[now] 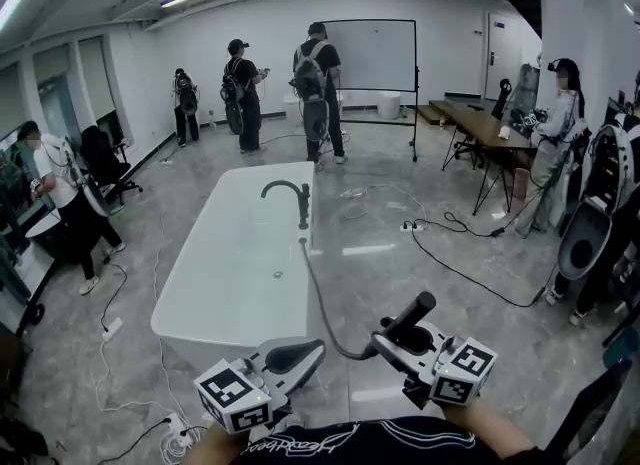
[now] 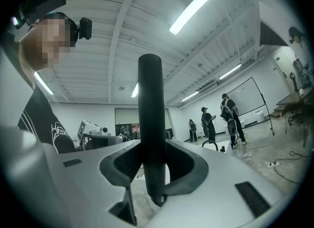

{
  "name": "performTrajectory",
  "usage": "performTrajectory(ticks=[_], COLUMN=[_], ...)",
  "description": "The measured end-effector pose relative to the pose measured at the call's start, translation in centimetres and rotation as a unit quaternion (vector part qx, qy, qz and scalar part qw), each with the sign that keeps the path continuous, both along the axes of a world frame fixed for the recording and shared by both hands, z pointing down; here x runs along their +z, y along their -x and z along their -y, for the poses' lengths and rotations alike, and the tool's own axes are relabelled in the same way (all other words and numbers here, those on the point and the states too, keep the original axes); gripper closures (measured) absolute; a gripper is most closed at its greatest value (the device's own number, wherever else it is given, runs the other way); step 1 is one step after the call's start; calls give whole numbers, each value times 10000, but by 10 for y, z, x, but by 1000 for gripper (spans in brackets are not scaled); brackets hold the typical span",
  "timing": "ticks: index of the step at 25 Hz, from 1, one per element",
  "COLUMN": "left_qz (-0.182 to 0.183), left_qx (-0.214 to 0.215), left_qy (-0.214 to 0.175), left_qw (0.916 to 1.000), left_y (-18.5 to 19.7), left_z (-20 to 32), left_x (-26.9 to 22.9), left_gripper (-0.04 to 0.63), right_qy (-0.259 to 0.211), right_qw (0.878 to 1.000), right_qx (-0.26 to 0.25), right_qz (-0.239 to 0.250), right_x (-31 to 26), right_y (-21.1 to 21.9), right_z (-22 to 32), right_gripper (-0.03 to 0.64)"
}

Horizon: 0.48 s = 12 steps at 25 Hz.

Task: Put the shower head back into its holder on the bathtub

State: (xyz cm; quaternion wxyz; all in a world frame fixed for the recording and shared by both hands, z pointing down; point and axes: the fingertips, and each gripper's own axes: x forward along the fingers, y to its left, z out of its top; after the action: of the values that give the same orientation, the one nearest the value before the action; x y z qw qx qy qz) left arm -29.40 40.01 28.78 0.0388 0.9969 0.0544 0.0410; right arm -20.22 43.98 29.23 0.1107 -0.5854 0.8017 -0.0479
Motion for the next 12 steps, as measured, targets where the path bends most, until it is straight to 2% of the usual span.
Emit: performTrajectory(ticks=[5, 12], left_qz=[-20, 239], left_qx=[-110, -51], left_qy=[-104, -90], left_qw=[9999, 9997], left_y=[8, -8], left_z=[-3, -4], left_x=[-2, 3], left_gripper=[591, 591], right_qy=[-24, -75], right_qw=[9999, 9991], right_qx=[-22, 55], right_qz=[100, 421], right_x=[0, -3], right_y=[1, -23], right_z=[-7, -10], right_gripper=[480, 480])
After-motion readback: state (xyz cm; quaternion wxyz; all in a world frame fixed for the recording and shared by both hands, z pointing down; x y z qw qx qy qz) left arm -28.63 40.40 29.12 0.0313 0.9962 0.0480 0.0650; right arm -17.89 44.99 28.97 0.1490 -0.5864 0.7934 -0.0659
